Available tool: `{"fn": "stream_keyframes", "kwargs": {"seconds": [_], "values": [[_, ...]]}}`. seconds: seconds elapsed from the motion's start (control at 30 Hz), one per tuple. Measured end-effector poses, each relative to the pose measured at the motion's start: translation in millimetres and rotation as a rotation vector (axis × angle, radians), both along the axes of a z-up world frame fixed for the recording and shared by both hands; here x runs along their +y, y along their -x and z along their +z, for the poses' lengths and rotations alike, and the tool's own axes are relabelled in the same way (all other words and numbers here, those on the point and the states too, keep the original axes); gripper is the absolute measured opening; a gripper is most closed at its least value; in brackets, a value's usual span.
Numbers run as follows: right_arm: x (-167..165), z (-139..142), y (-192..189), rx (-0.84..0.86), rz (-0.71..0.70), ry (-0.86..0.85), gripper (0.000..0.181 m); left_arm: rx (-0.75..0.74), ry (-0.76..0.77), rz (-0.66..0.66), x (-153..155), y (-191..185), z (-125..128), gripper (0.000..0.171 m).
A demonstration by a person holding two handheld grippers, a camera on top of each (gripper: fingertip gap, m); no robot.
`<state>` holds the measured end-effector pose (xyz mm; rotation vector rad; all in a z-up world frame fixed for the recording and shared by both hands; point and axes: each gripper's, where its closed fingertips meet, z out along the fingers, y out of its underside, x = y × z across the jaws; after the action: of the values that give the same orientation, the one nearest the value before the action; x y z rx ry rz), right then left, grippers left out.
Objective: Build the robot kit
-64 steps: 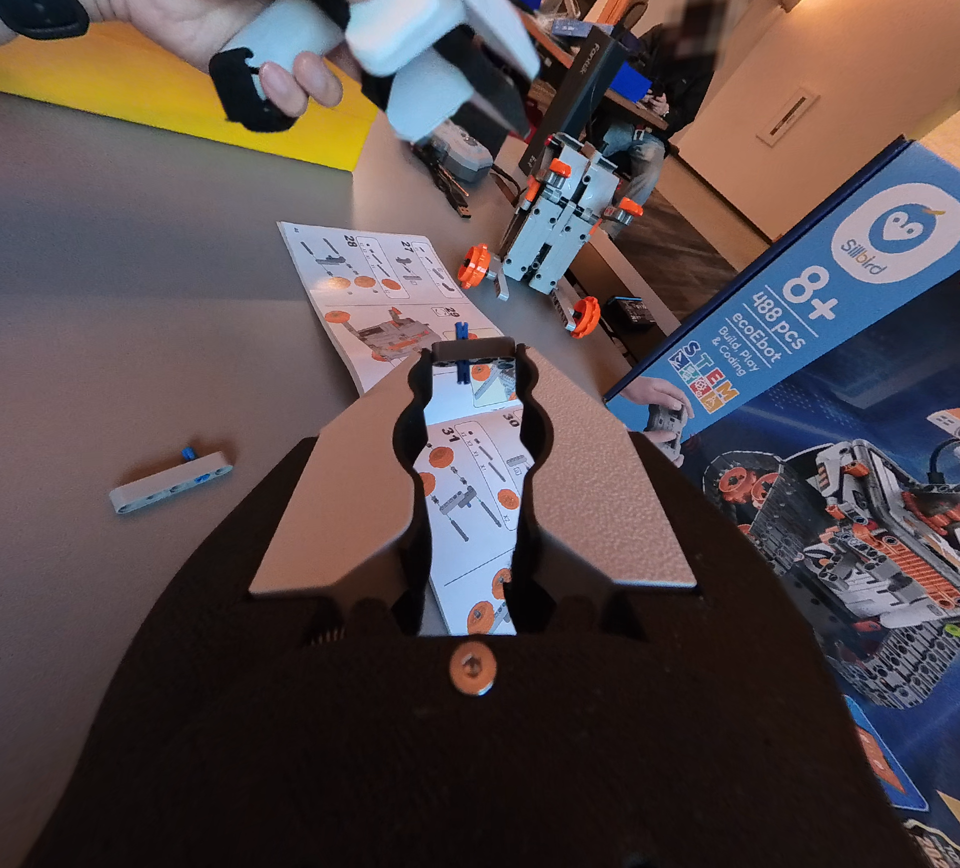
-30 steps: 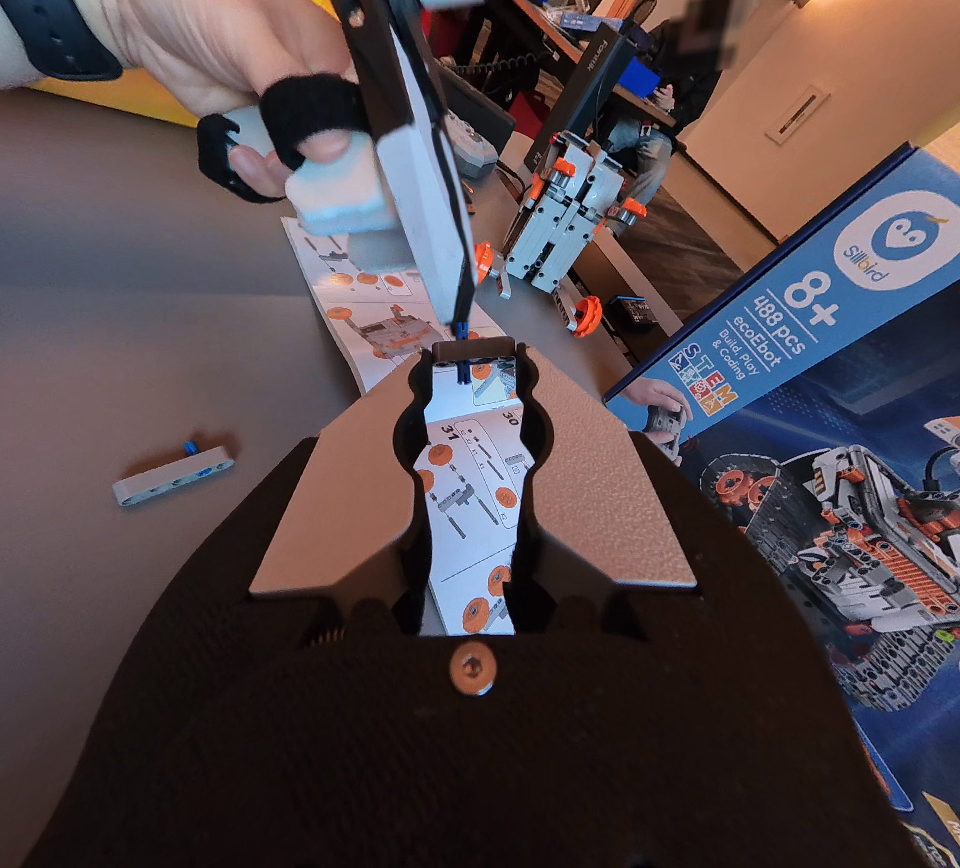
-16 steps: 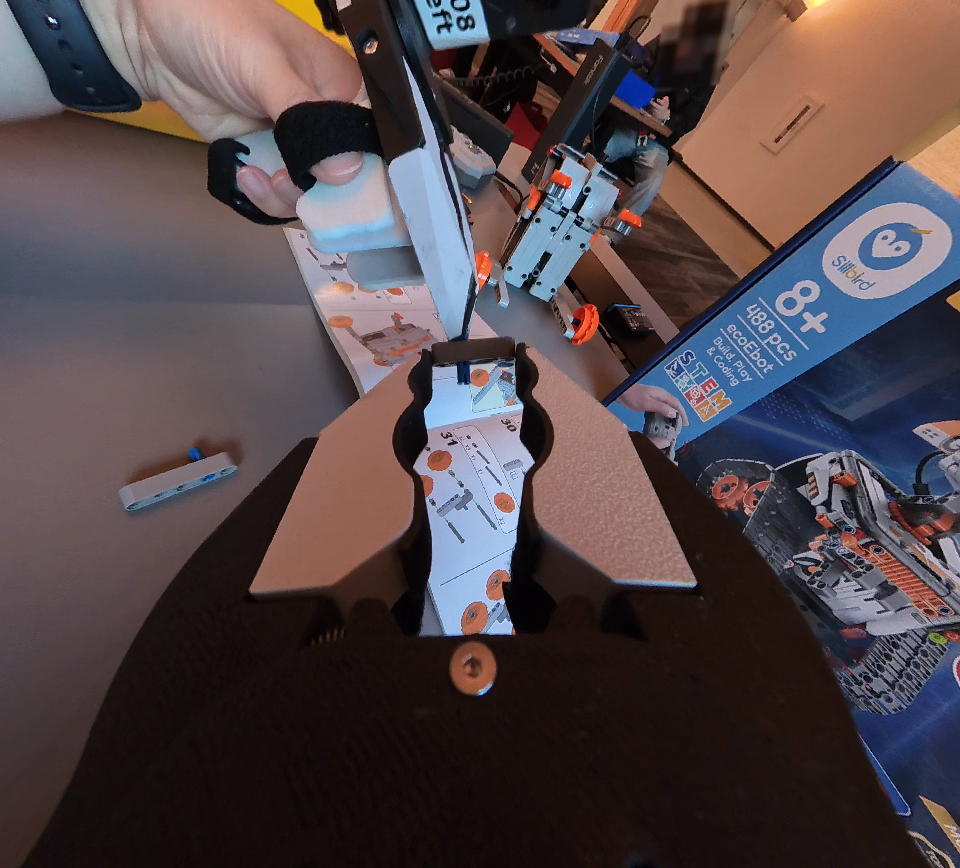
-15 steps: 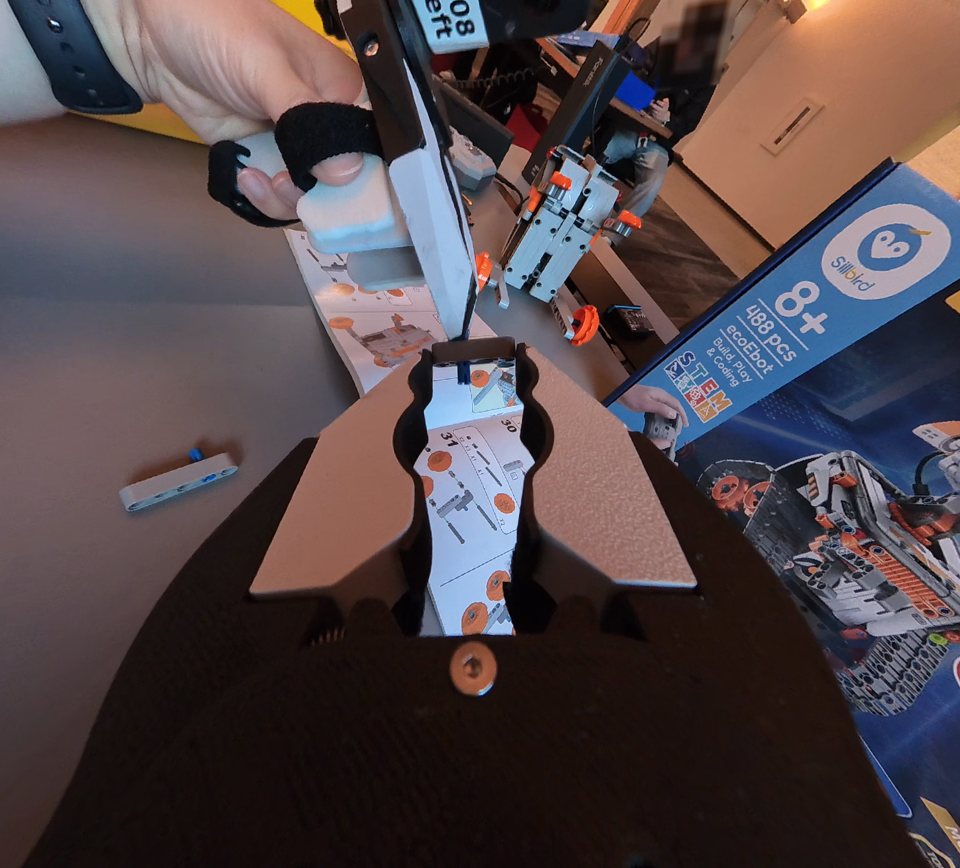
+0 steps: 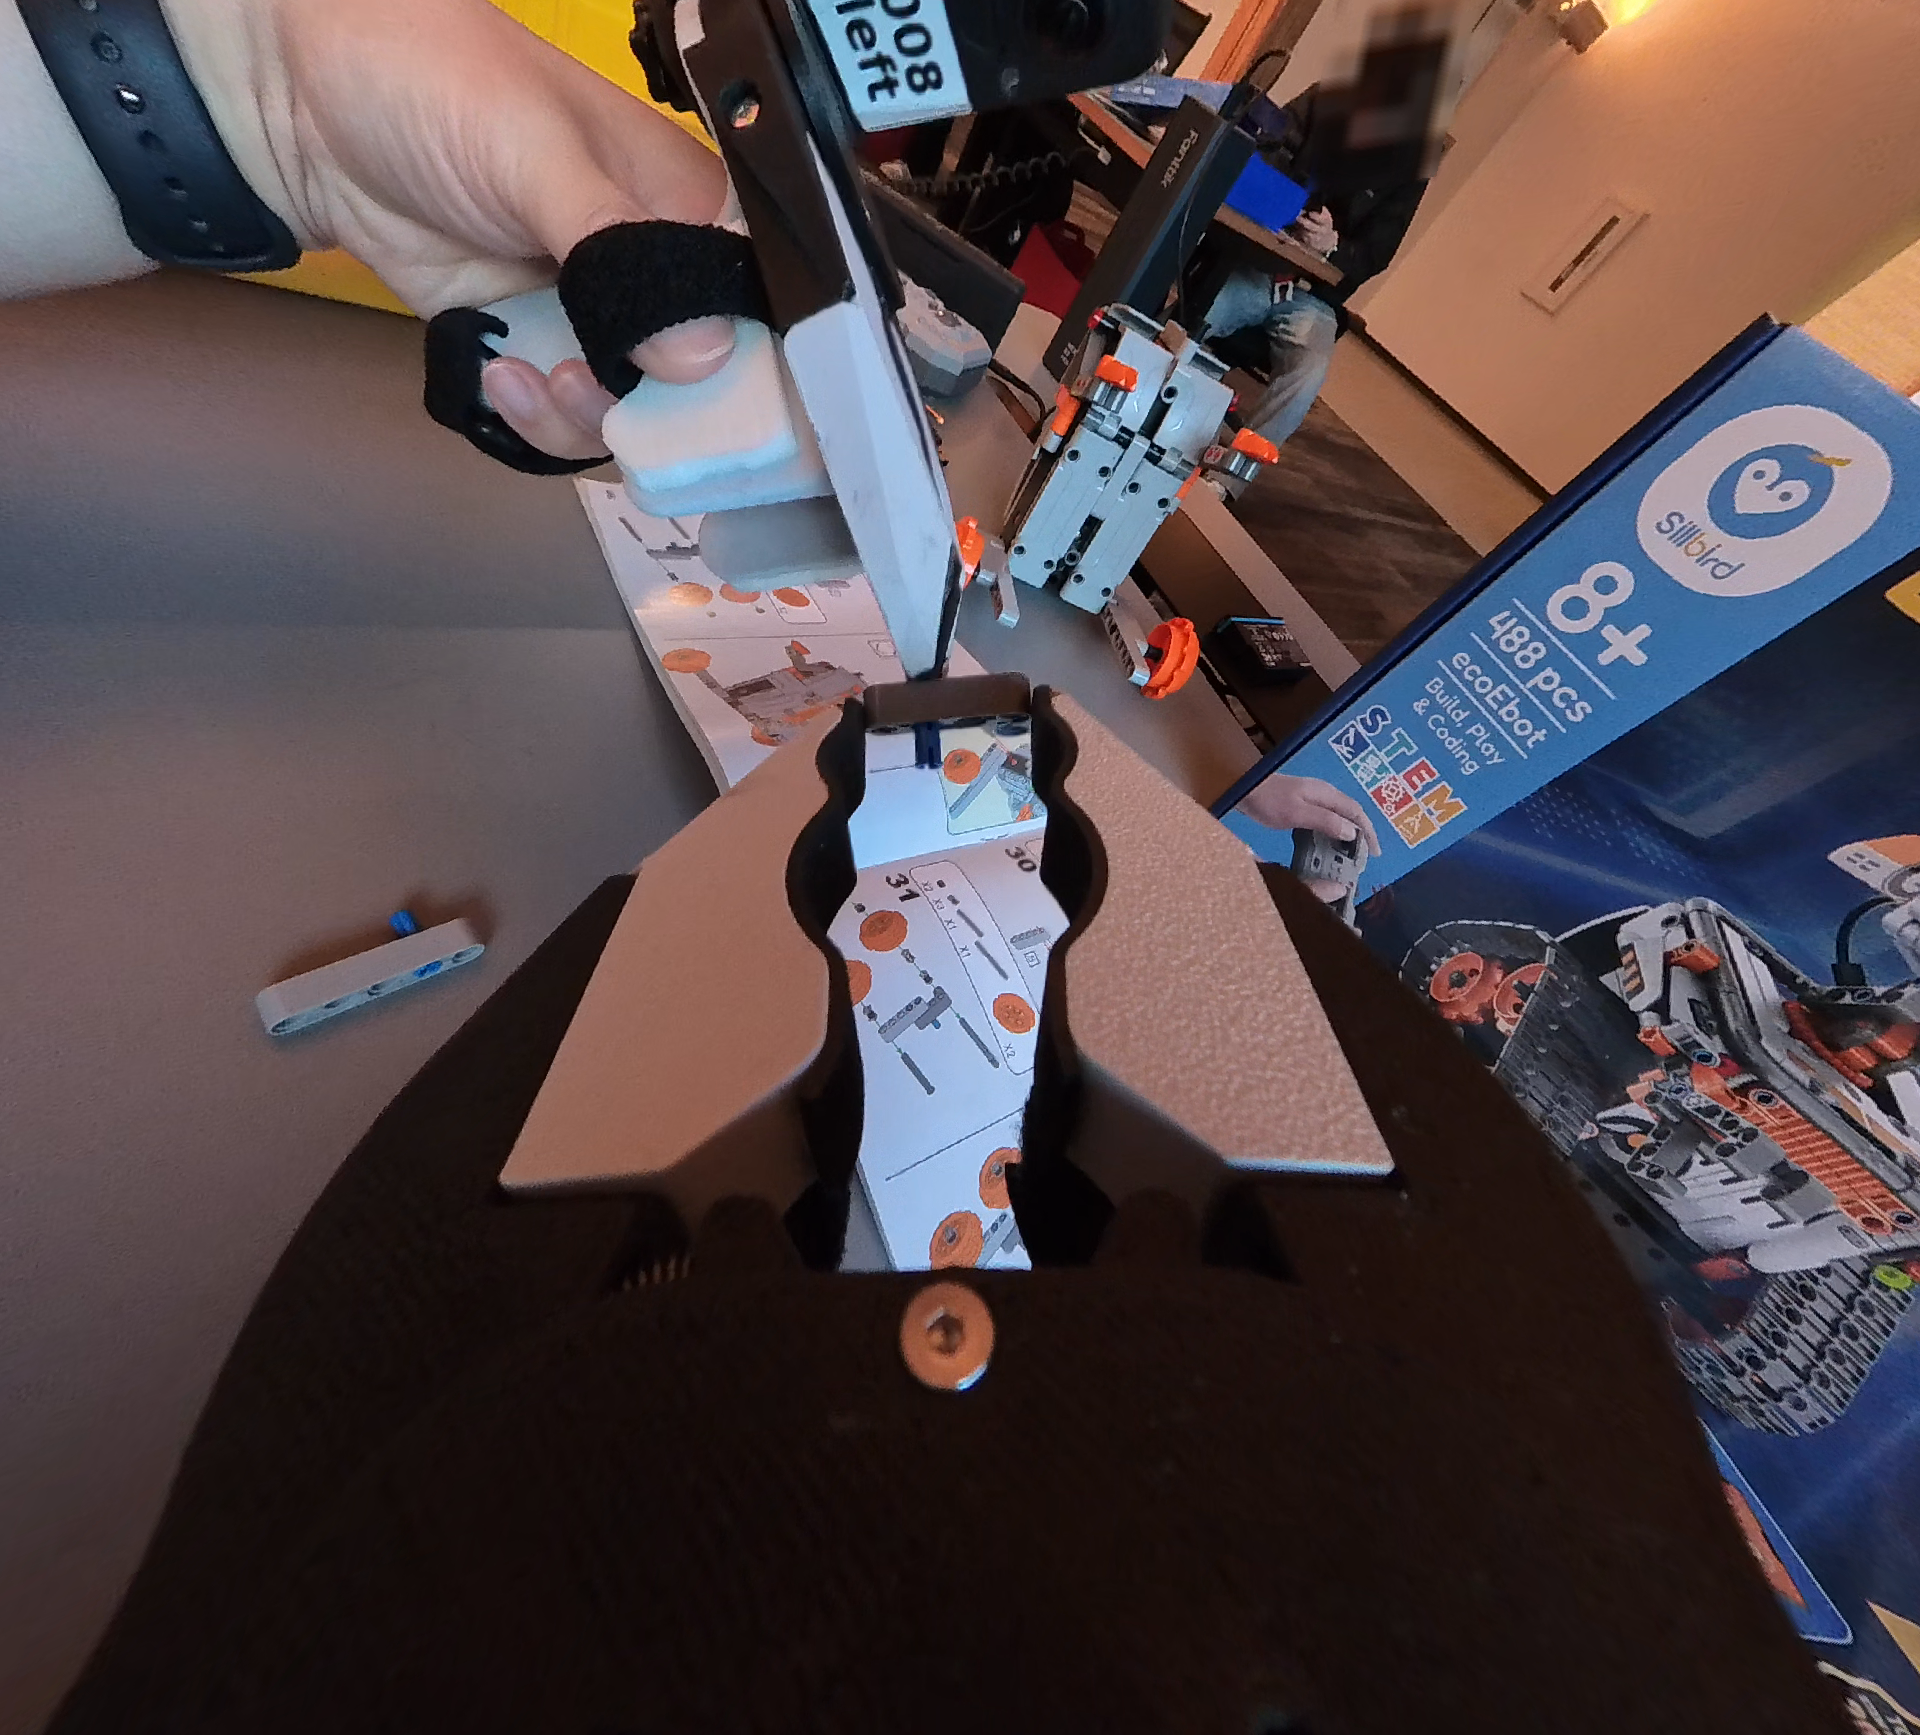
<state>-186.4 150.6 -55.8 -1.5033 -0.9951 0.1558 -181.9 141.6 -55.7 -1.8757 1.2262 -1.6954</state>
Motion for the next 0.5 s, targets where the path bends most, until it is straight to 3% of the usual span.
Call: {"fn": "stream_keyframes", "kwargs": {"seconds": [0.5], "values": [[-8.5, -8.8, 12.2, -0.103, 0.063, -0.026, 0.031, 0.056, 0.06, -0.055, -9.3, 11.2, -10.1, 0.001]]}}
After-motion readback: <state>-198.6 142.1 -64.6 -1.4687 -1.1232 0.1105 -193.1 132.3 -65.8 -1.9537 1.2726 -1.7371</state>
